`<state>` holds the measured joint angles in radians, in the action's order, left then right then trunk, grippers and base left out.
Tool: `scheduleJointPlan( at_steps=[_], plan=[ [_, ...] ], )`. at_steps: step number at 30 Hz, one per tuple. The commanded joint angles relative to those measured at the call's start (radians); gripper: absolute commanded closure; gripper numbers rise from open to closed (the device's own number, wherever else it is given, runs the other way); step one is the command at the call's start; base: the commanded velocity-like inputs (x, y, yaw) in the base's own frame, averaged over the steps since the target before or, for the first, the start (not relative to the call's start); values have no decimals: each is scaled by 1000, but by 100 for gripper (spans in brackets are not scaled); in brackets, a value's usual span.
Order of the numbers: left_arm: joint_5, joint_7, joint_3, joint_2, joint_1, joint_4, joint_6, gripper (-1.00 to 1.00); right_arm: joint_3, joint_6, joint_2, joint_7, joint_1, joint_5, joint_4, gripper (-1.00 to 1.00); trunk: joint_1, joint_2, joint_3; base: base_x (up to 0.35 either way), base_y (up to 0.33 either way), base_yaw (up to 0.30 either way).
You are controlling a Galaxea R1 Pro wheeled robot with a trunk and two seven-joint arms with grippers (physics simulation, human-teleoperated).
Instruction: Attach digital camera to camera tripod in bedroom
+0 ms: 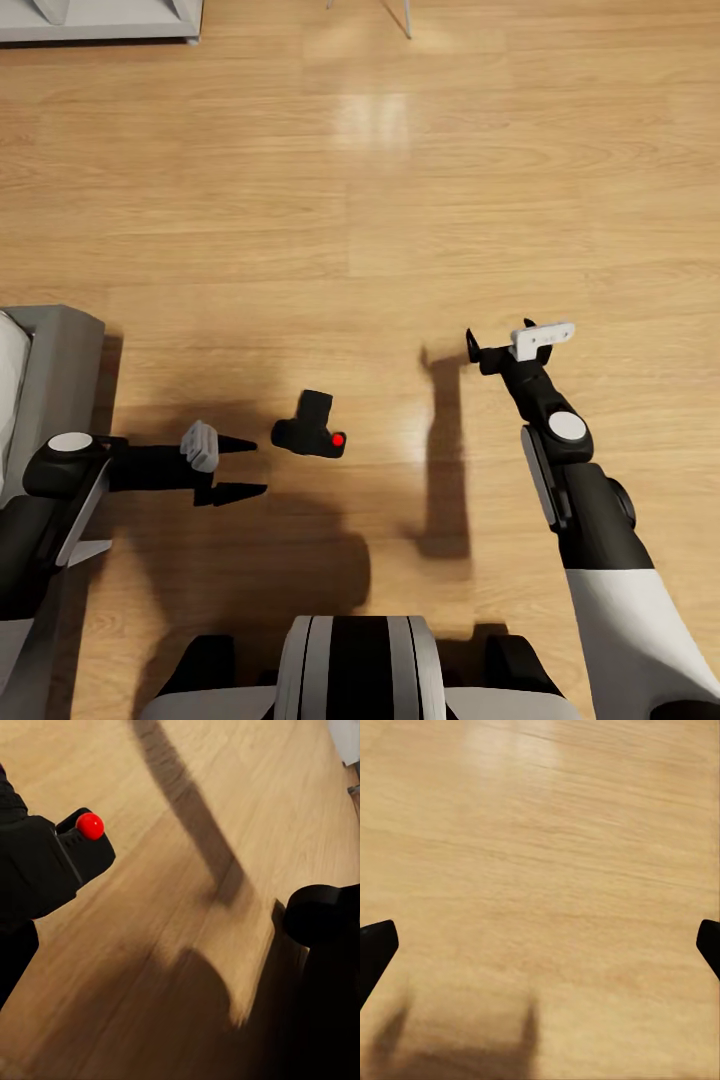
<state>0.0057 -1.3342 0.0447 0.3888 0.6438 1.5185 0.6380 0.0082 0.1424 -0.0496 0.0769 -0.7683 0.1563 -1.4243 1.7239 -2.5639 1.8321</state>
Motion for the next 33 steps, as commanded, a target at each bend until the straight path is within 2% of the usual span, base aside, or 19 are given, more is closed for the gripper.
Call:
scheduleJointPlan(
  at_steps=[1,4,8,9,14,15,20,26,33],
  plan=[
    [1,5,-1,1,1,-1,10,-100,3,6,0,-2,0,10,0,-100,0,0,1,0,0,0],
    [0,43,-9,0,1,-6,9,-100,7,5,0,-13,0,8,3,-100,0,0,1,0,0,0],
    [0,129,-18,-8,1,-7,5,-100,10,4,0,-19,0,6,5,-100,0,0,1,0,0,0],
    [0,129,-18,-8,1,-7,5,-100,10,4,0,-19,0,6,5,-100,0,0,1,0,0,0],
    [1,255,-24,-19,1,-9,4,-100,12,3,0,-19,0,-2,11,-100,0,0,1,0,0,0],
    [1,255,-24,-19,1,-9,4,-100,12,3,0,-19,0,-2,11,-100,0,0,1,0,0,0],
    [2,334,-25,-36,1,-10,5,-100,14,1,0,-14,0,-13,28,-100,0,0,1,0,0,0],
    [2,366,-27,-66,1,-3,4,-100,35,1,0,-10,0,-17,37,-100,0,0,1,0,0,0],
    [2,367,-27,-76,1,1,-9,-100,63,2,0,-9,0,-19,40,-100,0,0,1,0,0,0]
  ],
)
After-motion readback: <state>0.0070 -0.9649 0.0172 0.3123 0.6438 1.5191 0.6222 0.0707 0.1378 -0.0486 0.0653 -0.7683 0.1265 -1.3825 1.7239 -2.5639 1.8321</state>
